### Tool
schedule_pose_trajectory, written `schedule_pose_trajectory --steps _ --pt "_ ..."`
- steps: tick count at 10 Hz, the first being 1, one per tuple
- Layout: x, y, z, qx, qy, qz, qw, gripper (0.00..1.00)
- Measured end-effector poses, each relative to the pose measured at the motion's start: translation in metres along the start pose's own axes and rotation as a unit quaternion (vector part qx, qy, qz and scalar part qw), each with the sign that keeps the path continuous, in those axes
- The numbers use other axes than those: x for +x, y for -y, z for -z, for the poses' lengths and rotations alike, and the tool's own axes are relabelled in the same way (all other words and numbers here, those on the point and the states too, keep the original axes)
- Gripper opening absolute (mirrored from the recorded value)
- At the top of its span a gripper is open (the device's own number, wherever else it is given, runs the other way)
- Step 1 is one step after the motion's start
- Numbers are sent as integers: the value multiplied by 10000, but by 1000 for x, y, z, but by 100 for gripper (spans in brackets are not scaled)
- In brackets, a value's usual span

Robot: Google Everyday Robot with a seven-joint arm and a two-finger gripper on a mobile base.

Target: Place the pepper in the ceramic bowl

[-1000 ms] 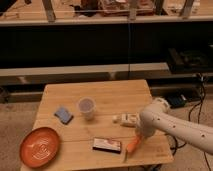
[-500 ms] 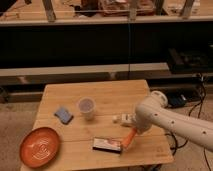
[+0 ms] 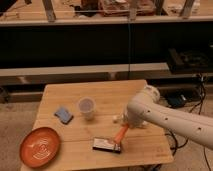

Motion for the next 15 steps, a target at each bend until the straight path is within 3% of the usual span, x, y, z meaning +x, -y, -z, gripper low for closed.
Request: schedule_pose_trajectory --steps 7,9,12,15 --pt "-48 65 7 129 97 764 9969 15" --pt "-56 75 4 157 169 859 9960 15" --pt "-78 111 9 192 256 1059 9939 15" --pt "-86 123 10 240 245 1113 9932 15"
